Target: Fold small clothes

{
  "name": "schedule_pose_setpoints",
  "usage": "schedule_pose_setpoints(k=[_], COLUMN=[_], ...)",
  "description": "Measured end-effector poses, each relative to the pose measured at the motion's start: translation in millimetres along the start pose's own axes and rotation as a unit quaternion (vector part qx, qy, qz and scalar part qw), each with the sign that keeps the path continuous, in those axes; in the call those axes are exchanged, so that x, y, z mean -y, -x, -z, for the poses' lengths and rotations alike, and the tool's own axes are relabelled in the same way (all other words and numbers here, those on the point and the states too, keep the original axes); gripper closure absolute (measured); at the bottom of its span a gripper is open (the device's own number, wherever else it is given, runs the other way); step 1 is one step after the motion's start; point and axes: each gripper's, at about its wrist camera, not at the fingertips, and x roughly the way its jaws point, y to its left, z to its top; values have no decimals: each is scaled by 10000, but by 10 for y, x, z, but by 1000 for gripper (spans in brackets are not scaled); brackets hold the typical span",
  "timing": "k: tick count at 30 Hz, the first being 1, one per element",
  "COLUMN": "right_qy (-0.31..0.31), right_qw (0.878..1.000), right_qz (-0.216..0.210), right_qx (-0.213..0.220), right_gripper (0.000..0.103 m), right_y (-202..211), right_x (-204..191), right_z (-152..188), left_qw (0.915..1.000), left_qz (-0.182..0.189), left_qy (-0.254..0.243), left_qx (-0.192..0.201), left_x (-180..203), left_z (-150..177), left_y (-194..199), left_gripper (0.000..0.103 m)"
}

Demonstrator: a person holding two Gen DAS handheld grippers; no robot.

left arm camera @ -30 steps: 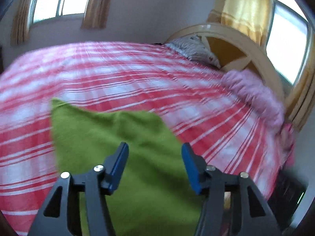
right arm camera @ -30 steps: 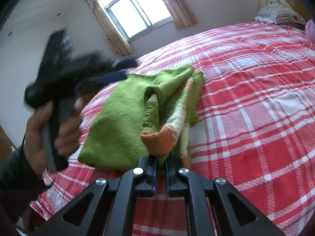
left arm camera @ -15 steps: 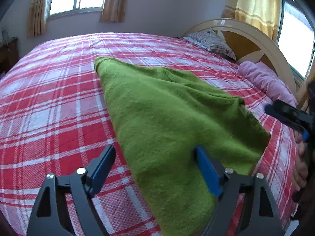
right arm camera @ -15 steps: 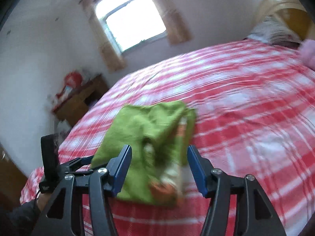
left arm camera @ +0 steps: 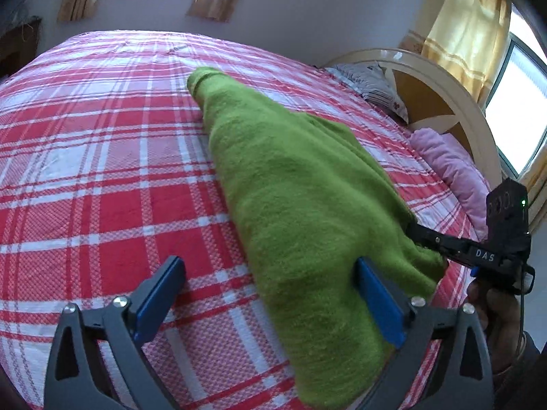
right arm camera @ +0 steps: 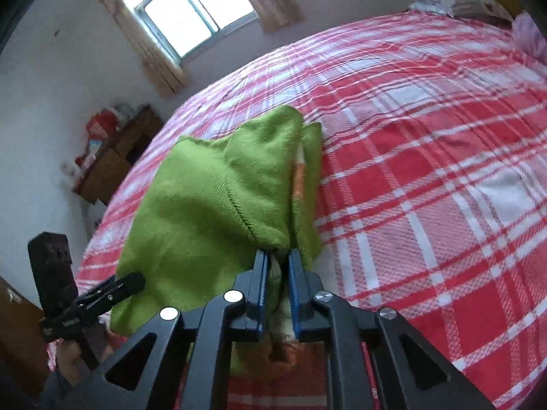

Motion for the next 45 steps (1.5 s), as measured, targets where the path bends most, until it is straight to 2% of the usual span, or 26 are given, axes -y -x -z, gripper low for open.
schedule_pose_setpoints(k=[4, 6, 8, 9, 10, 11, 12, 15, 18, 19, 20, 23, 24, 25, 26, 27, 29, 32, 36, 38, 40, 41, 43, 45], right_qy=[301, 527, 631, 683, 709, 727, 772, 865, 594, 556, 565, 628, 584, 534, 442, 364, 164, 225, 707, 1091, 1382, 1570, 1604, 1339], right_qw=[9993, 9983, 9978, 9972, 9968, 9966, 9961, 9952, 9977, 9974, 9968, 9961, 9958, 9952, 9928, 9923, 9967, 9982, 9959, 9889, 9829, 9812, 9816, 9874], right_qz=[219, 241, 173, 223, 232, 195, 188, 400, 260, 277, 402, 545, 647, 769, 1056, 1113, 735, 548, -250, -894, -1205, -1122, -1000, -624], right_qx=[17, -21, 127, 228, 300, 344, 371, 240, -189, -355, -386, -303, -288, -299, -348, -392, -309, 12, 508, 468, 178, -1, -259, -565], right_gripper=[97, 97, 96, 94, 80, 63, 58, 58, 58, 65, 97, 97, 98, 103, 103, 103, 103, 103, 102, 102, 97, 88, 78, 78], right_y=[30, 67, 148, 184, 202, 194, 140, -154, -494, -611, -662, -672, -673, -692, -720, -746, -658, -392, 113, 251, 220, 161, 49, -96], right_x=[-117, -173, -197, -222, -235, -249, -269, -268, -166, -133, -112, -64, -2, 56, 159, 232, 356, 296, -146, -422, -603, -680, -658, -463], right_z=[-18, -36, -117, -199, -285, -376, -505, -785, -967, -993, -998, -982, -970, -965, -952, -945, -907, -890, -853, -764, -669, -597, -490, -379], left_qw=[10000, 9997, 9994, 9992, 9991, 9990, 9989, 9989, 9985, 9985, 9986, 9987, 9986, 9986, 9985, 9985, 9987, 9988, 9999, 9999, 9996, 9994, 9994, 9995], left_qz=[-84, -197, -272, -299, -319, -336, -341, -357, -409, -410, -405, -375, -375, -381, -394, -389, -365, -341, -100, -1, 42, 34, -29, -113], left_qy=[-47, -130, -214, -260, -281, -291, -299, -304, -342, -346, -342, -331, -341, -351, -363, -360, -343, -330, -101, 74, 242, 284, 278, 242], left_qx=[-14, -34, -67, -75, -82, -91, -100, -89, -84, -85, -86, -101, -126, -136, -140, -132, -126, -117, -8, 81, 154, 175, 188, 171], left_x=[29, 70, 81, 97, 92, 92, 96, 105, 126, 122, 122, 117, 122, 118, 123, 123, 118, 104, 10, -63, -129, -140, -129, -107], left_z=[3, 3, 3, 8, 12, 14, 15, 12, 11, 7, 7, 8, 7, 8, 9, 8, 5, 3, 2, 5, 7, 11, 8, 8], left_y=[2, -12, -35, -38, -39, -42, -44, -43, -55, -60, -61, -67, -79, -81, -84, -81, -78, -75, -7, 35, 68, 78, 73, 63], left_gripper=[1, 0, 0, 0, 0, 0, 0, 0, 0, 0, 0, 0, 0, 0, 0, 0, 0, 0, 0, 0, 0, 0, 0, 0])
